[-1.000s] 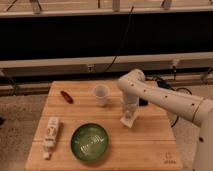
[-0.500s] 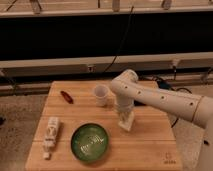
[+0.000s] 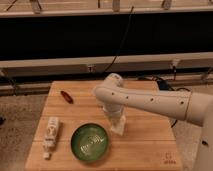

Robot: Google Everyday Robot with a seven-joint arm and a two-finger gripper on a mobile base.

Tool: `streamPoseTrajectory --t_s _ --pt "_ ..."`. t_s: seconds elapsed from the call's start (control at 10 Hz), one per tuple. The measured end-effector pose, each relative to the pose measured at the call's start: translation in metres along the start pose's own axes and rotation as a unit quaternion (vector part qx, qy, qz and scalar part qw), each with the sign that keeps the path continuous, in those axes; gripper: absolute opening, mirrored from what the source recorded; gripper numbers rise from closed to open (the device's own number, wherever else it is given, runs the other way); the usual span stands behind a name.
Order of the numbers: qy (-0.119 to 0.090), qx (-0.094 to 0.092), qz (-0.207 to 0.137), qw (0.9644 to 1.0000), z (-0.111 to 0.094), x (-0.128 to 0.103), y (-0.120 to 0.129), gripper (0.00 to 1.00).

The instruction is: Place the white sponge in the ceramic bowl

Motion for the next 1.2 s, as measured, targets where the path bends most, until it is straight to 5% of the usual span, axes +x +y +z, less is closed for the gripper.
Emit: streamPoseTrajectory --t_s 0.4,1.2 --pt "0.01 -0.005 -0.054 0.9985 -0.003 -0.031 -0.029 0.0" --pt "0.018 -0.008 -0.096 0.9952 -0.005 -0.051 -0.056 0.0"
